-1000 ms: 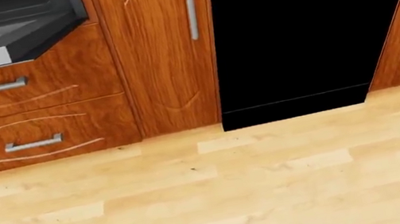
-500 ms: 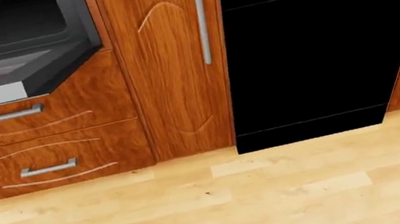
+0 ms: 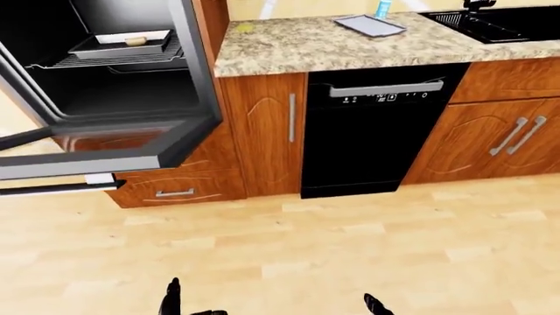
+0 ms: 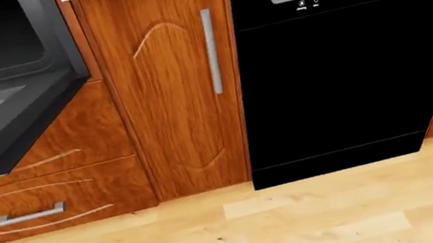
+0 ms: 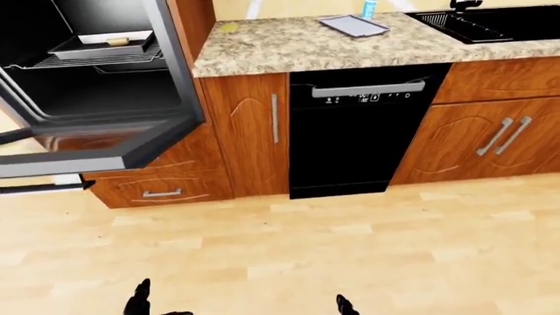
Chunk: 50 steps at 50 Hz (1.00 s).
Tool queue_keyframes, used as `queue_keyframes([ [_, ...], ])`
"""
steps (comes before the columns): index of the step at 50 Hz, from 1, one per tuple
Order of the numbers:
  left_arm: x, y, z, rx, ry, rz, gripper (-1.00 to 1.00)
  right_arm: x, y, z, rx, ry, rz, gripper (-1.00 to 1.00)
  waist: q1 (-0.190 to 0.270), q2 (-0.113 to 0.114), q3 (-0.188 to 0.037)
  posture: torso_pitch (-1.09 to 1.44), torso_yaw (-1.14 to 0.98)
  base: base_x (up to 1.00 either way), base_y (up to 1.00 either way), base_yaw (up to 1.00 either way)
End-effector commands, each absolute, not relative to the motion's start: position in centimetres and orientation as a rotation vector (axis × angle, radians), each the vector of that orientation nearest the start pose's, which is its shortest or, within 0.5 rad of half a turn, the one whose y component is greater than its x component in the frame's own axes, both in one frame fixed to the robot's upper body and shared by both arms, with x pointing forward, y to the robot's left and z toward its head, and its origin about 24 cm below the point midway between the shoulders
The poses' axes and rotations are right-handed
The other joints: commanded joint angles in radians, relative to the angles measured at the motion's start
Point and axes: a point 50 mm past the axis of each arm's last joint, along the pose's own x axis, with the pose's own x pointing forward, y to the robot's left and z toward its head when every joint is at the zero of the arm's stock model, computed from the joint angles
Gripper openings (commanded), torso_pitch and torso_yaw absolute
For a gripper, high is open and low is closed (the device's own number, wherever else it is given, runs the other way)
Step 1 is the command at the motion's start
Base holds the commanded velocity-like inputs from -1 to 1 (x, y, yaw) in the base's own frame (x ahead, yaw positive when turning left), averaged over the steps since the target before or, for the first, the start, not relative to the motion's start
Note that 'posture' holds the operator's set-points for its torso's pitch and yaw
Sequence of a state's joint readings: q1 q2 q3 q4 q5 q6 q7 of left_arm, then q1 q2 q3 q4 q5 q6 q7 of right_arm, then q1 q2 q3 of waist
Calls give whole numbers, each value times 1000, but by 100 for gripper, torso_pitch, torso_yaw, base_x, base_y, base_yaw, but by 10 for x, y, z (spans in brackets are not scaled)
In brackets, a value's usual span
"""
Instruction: Close the oven door.
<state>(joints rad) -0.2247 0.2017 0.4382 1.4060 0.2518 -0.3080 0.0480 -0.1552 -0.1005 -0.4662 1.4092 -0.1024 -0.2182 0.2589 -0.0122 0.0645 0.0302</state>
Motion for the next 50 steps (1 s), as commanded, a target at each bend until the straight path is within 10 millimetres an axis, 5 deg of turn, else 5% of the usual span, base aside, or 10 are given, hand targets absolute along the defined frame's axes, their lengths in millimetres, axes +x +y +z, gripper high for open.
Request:
queue_keyframes([
  [1,171,250,-128,139,814,299,100,138,-207,-151,227,939,-103,100,4,7,-16,0,0,33,0,0],
  [8,171,251,-127,134,815,303,100,140,-207,-151,223,936,-99,100,25,-18,-8,0,0,32,0,0],
  [14,166,251,-131,129,851,309,100,139,-208,-151,229,938,-108,100,29,-141,-35,0,0,30,0,0],
  [15,165,251,-131,127,856,310,100,139,-208,-151,229,938,-108,100,24,-96,-25,0,0,24,0,0],
  [24,160,253,-134,128,894,339,100,139,-207,-151,235,935,-109,100,-5,-82,17,0,0,4,0,0],
  [28,159,254,-134,128,896,342,100,138,-207,-151,238,934,-109,100,-12,10,-27,0,0,12,0,0],
  [36,159,254,-134,128,896,344,100,138,-207,-151,236,936,-107,100,18,-35,-11,0,0,25,0,0],
  [42,158,254,-134,127,897,347,100,139,-208,-151,236,937,-105,100,12,-153,-15,0,0,28,0,0],
  [43,158,254,-134,127,898,347,100,139,-208,-151,236,937,-104,100,10,-105,-7,0,0,34,0,0],
  [50,159,255,-133,124,894,348,100,139,-208,-151,237,934,-103,100,1,-78,-11,0,0,33,0,0],
])
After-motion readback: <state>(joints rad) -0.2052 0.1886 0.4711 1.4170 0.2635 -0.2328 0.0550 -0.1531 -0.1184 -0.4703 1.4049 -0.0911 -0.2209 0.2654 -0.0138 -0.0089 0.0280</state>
